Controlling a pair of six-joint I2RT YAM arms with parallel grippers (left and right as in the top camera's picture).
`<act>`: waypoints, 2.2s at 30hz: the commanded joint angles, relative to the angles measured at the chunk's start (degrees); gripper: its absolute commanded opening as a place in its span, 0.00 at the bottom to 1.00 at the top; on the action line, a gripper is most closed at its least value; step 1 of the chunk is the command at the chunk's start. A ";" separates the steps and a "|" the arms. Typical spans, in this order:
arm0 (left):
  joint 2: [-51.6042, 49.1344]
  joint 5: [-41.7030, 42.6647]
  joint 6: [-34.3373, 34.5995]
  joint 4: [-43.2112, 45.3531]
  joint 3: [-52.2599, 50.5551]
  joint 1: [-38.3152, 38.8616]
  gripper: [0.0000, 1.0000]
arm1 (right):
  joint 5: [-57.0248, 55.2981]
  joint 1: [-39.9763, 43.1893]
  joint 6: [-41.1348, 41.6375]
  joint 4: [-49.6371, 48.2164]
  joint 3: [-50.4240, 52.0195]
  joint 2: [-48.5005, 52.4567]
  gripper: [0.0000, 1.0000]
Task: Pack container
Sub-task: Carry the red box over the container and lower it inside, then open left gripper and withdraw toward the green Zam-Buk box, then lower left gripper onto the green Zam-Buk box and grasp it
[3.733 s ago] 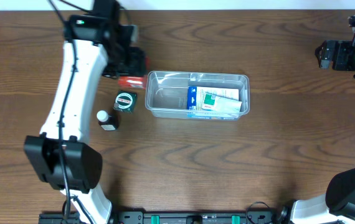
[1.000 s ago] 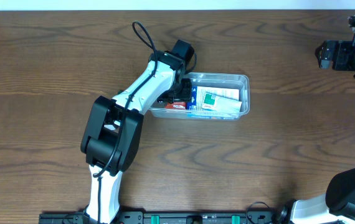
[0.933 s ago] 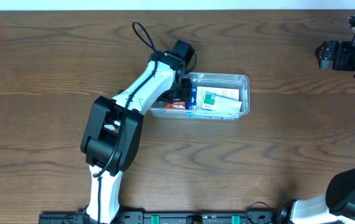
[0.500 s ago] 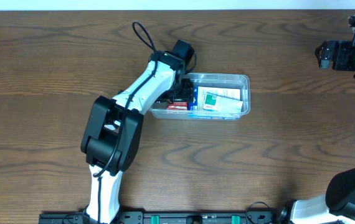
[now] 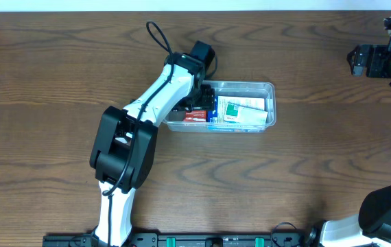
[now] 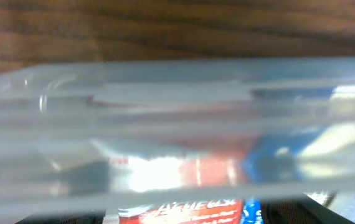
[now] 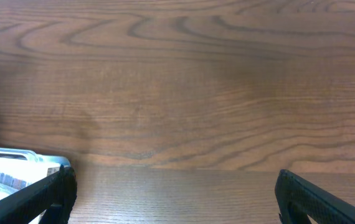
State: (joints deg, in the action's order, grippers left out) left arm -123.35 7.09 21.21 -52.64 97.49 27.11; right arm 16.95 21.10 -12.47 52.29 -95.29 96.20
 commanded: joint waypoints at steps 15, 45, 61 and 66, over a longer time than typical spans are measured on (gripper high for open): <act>13.68 -0.09 -3.34 -4.13 1.44 -0.09 0.77 | 0.39 0.26 0.66 0.02 -0.50 -0.09 0.99; 18.97 -3.08 -23.61 -9.33 -9.55 -21.05 0.88 | 0.39 0.26 0.63 0.04 -0.50 -0.09 0.99; 15.65 -3.04 -26.14 3.48 -21.20 -23.12 0.93 | 0.39 0.26 0.63 0.02 -0.50 -0.09 0.99; 13.57 -3.04 -26.10 3.26 -21.18 -23.26 0.94 | 0.39 0.26 0.66 0.02 -0.50 -0.09 0.99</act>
State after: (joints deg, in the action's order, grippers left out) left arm -108.57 4.10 -4.34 -49.19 76.73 4.08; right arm 16.95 21.10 -12.47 52.29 -95.29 96.20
